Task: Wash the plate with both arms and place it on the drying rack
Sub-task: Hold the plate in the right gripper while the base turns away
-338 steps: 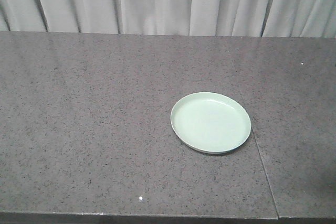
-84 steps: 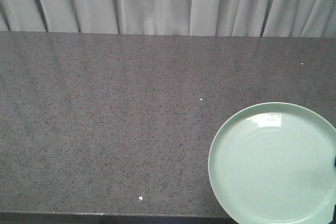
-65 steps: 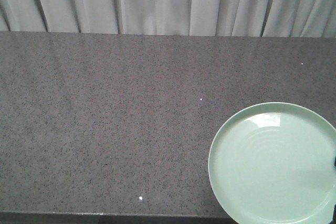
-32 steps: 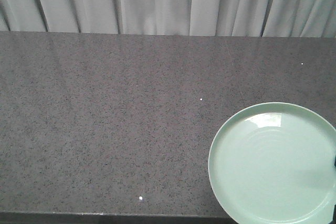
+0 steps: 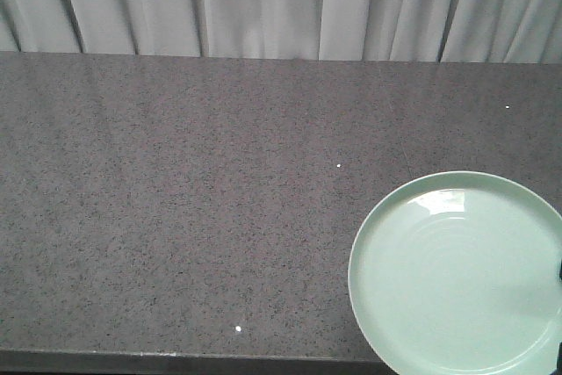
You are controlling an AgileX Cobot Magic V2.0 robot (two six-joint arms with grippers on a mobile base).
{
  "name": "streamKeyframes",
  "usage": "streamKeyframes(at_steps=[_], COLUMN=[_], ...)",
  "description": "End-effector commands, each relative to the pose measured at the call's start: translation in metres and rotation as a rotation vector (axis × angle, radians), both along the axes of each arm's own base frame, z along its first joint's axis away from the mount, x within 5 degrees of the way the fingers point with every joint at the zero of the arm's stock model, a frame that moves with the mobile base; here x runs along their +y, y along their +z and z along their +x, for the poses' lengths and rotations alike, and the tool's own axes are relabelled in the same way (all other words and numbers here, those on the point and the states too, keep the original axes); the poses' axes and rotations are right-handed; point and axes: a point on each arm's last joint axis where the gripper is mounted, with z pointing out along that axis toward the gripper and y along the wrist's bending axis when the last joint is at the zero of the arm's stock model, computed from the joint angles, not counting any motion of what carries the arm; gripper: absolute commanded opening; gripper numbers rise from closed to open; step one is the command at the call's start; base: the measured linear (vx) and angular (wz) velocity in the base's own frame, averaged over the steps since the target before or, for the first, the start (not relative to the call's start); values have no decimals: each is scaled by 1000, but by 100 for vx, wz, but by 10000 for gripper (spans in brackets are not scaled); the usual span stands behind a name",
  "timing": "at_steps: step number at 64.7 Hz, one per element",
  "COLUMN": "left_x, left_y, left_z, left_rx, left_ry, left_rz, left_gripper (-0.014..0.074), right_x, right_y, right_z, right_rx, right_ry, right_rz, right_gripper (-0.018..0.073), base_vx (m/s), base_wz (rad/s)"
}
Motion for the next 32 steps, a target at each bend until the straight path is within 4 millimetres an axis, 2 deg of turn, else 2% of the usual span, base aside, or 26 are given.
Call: streamKeyframes(at_steps=[1, 32], left_x=[-2, -2], left_y=[16, 16], left_z=[-2, -2], left_rx=[-107, -107], left_ry=[-21, -21], left_rz=[11, 11], left_gripper=[-6, -6], right_x=[-2, -2], right_y=[14, 14], right_z=[3, 3], right_rx=[-84, -84], right_ry=[-28, -28], right_rz=[16, 16], right_gripper=[-1, -1], base_vx=[-2, -5], base_wz=[5, 15])
